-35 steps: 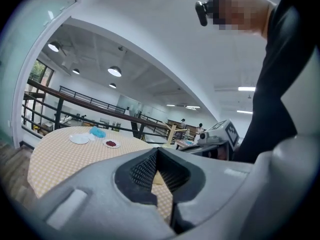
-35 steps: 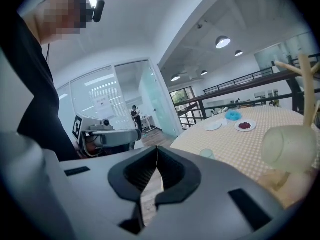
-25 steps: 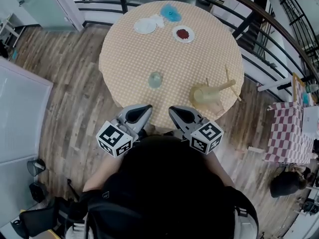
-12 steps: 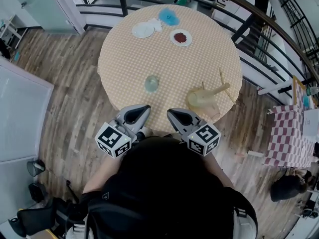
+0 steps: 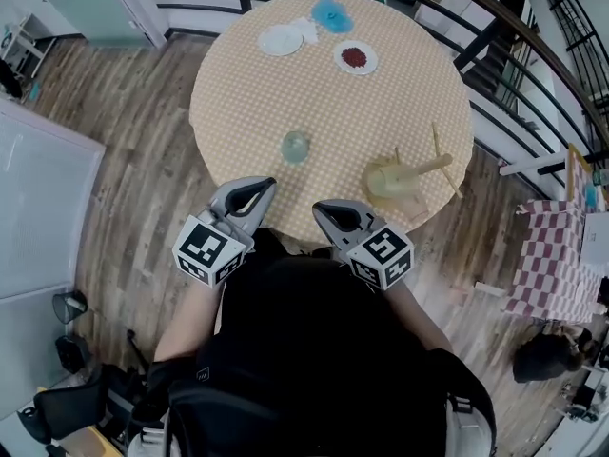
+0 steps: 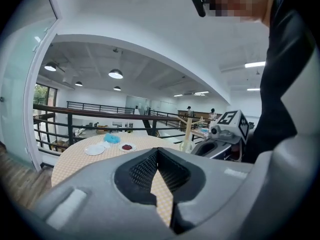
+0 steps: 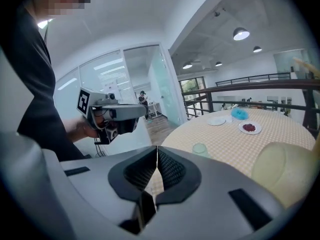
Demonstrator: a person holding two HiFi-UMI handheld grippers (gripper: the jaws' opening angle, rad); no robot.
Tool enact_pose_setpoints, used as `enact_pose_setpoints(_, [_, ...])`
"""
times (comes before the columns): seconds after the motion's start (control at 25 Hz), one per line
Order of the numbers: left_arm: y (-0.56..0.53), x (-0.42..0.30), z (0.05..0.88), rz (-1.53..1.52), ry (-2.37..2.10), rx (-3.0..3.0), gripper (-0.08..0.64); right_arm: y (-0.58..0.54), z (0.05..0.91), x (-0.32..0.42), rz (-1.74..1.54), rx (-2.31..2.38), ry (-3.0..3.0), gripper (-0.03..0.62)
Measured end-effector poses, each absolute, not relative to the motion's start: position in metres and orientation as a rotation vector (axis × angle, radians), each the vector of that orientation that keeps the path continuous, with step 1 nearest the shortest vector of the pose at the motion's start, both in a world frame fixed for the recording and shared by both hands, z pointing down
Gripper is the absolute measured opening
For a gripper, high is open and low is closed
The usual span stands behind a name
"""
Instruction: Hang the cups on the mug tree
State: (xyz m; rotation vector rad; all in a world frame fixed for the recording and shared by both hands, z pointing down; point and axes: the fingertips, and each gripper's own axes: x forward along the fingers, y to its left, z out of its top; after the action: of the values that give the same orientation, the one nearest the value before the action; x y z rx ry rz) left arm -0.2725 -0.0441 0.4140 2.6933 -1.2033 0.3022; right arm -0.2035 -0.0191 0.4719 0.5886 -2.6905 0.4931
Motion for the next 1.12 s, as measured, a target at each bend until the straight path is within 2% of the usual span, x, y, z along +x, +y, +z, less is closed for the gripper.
enact_pose_setpoints(0.56, [-0.121,-0.379,0.451,0.359,-0.875,2.77,0.006,-0.131,0.515,-0.294,0.482,0.831,-2.402,0.02])
enact_pose_setpoints(0.6, [-0.125,-0.381,0.453,0.36,-0.854,2.773,0.006,-0.138,0.52,-0.294,0.481,0.853,-2.371,0.029])
enact_pose_setpoints(0.68, [-0.129,-0.385,0.456,0.361,-0.815,2.779,0.006,-0.146,0.532,-0.295,0.487,0.862,-2.306,0.097])
enact_pose_setpoints(0.88, [-0.14,-0.397,0.469,0.388,-0.767,2.786,0.005,-0.152,0.573,-0.297,0.446,0.743,-2.133,0.189])
enact_pose_setpoints(1.12, [-0.149,-0.416,0.48,0.355,-0.768,2.702,0.006,-0.166,0.6,-0.295,0.279,0.7,-1.934,0.259])
